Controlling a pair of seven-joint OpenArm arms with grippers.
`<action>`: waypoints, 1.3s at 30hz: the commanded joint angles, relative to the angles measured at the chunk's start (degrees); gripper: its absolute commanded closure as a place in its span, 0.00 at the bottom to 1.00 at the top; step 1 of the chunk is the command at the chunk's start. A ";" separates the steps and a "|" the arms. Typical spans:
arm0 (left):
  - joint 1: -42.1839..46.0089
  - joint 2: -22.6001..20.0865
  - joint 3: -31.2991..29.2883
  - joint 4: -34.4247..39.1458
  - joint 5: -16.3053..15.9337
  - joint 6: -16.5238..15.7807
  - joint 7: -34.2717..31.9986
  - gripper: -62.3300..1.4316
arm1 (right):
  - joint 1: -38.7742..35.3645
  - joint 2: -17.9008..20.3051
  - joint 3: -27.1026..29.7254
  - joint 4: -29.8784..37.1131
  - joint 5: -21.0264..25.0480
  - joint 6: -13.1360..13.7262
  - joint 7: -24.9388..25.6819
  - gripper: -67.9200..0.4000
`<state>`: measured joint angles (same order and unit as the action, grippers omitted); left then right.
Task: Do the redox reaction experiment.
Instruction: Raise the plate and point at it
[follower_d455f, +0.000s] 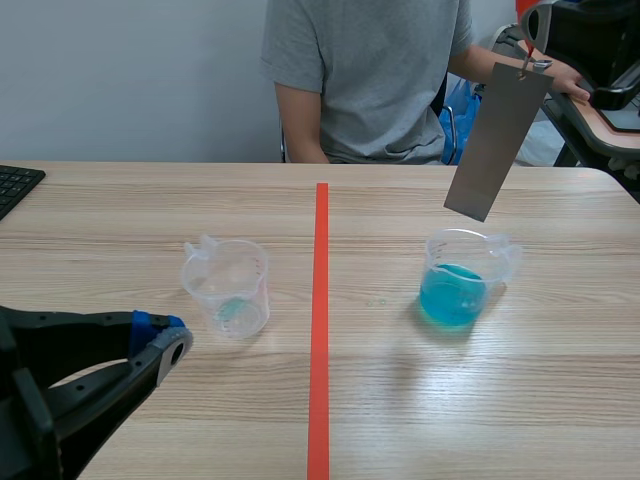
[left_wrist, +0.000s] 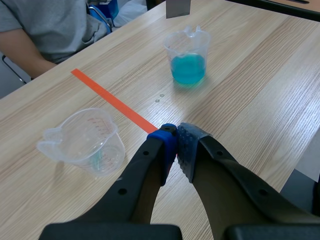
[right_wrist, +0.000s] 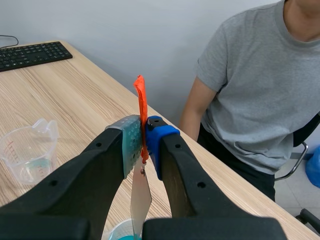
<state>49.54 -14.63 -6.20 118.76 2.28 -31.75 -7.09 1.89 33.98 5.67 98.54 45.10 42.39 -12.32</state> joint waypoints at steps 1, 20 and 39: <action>-0.04 -0.13 0.22 0.66 -0.81 -0.13 -0.76 0.92 | 0.81 0.92 0.81 1.01 0.81 0.33 1.05 0.98; -0.04 -0.13 0.22 0.66 -0.81 -0.11 -0.35 0.92 | 1.16 0.87 0.79 2.12 0.85 0.33 1.27 0.98; -0.04 0.39 0.22 0.63 -0.57 0.13 -0.33 0.92 | 12.48 -4.96 -6.80 2.54 0.76 0.33 -0.48 0.98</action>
<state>49.52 -14.61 -6.20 118.76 2.31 -31.70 -6.83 12.84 29.08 -1.02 100.03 45.10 42.39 -13.65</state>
